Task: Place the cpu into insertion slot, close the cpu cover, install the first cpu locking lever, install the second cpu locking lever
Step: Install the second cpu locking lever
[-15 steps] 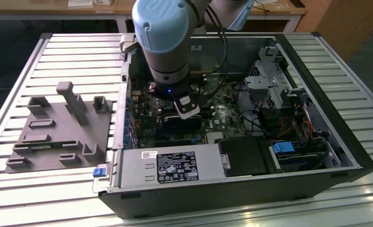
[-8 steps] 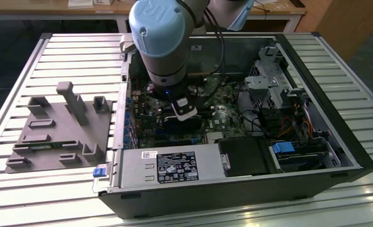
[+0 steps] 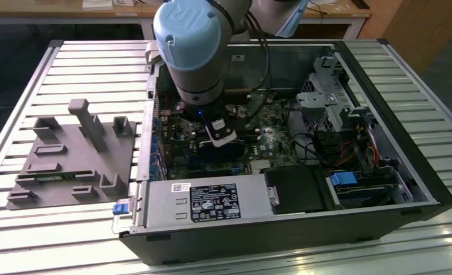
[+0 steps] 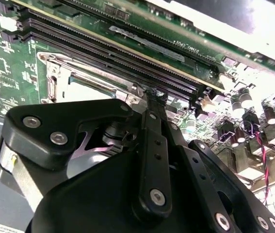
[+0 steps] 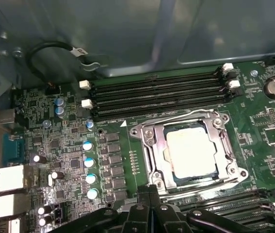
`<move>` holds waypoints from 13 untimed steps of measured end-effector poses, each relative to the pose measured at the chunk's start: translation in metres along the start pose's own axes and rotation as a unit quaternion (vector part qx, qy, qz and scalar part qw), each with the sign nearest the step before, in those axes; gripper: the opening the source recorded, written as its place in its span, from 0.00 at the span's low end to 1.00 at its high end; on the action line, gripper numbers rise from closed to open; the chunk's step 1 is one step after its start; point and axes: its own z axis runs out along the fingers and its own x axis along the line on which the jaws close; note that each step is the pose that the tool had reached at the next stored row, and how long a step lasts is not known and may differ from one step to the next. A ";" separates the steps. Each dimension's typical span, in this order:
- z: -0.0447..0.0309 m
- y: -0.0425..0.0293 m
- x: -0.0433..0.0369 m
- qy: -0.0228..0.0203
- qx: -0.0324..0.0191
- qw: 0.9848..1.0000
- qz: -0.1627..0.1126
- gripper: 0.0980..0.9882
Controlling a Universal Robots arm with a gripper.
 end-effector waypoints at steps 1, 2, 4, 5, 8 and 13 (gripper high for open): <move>0.0005 0.0005 0.0004 0.000 0.000 1.000 0.000 0.00; 0.0009 0.0010 0.0007 0.000 0.000 1.000 -0.001 0.00; 0.0017 0.0017 0.0009 0.000 0.001 1.000 -0.002 0.00; 0.0022 0.0018 0.0010 0.000 0.001 1.000 -0.002 0.00; 0.0028 0.0018 0.0012 0.000 0.004 1.000 -0.003 0.00; 0.0036 0.0013 0.0021 0.000 0.009 1.000 -0.004 0.00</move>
